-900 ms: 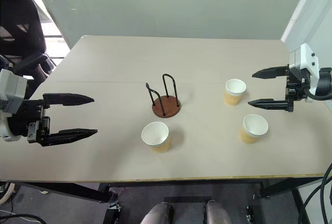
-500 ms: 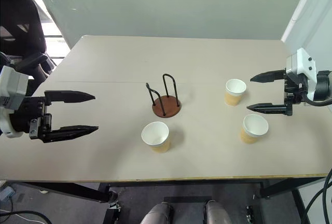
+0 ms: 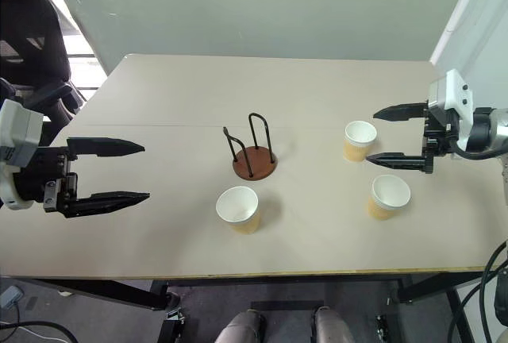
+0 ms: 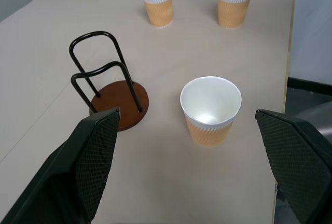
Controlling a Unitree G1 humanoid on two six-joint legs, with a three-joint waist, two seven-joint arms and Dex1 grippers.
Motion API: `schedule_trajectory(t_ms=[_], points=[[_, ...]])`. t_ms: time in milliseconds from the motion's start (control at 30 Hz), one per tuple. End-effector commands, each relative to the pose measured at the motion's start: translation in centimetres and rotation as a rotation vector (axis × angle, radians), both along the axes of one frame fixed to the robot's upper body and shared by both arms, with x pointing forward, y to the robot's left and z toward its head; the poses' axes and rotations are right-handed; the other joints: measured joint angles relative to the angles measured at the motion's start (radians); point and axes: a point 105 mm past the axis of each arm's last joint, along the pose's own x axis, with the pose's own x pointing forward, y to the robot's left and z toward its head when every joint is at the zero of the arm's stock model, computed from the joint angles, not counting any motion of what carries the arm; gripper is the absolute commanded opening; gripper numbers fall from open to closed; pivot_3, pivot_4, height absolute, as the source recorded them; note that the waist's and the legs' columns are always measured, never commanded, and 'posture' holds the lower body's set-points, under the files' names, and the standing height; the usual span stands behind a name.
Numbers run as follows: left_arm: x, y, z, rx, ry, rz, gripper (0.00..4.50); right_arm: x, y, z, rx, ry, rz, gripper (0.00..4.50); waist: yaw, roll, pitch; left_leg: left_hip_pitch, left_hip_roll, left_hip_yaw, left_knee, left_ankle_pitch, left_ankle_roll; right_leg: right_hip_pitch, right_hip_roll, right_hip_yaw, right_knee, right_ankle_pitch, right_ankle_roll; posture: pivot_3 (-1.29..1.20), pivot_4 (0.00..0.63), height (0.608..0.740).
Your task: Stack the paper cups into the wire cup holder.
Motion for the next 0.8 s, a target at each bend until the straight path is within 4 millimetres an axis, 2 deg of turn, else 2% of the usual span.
schedule_trajectory(t_ms=[33,233,533,800], points=[[-0.2,0.1,0.7,0.029,-0.032,0.003,4.50,0.4,2.4,1.2,0.028,-0.081,0.023,4.47,0.000,0.000,0.000,0.000,0.000,0.000,0.000,0.000,0.000,0.000,0.000,0.000,0.000,0.000,0.000,0.00,0.150,0.740],[-0.1,-0.3,0.6,0.027,-0.035,-0.009,4.50,4.0,7.6,-0.5,0.094,-0.110,-0.080,4.47,-0.007,0.000,0.000,0.001,0.002,-0.001,0.000,0.000,0.000,-0.001,0.002,0.000,0.002,0.002,-0.002,0.00,0.150,0.740],[-0.7,-0.1,0.4,0.025,-0.032,0.007,4.50,6.7,11.1,-3.0,0.106,-0.027,-0.218,4.47,0.003,0.000,0.000,0.000,0.002,-0.001,0.000,-0.002,-0.003,-0.002,0.001,-0.001,0.001,0.002,-0.003,0.00,0.150,0.740],[-0.9,-0.2,0.3,0.024,-0.036,0.017,4.50,7.9,13.6,-4.4,0.117,0.011,-0.270,4.47,0.002,0.000,0.000,-0.001,0.002,-0.001,-0.002,-0.003,-0.004,-0.004,0.002,-0.001,0.002,0.002,-0.003,0.00,0.150,0.740]])
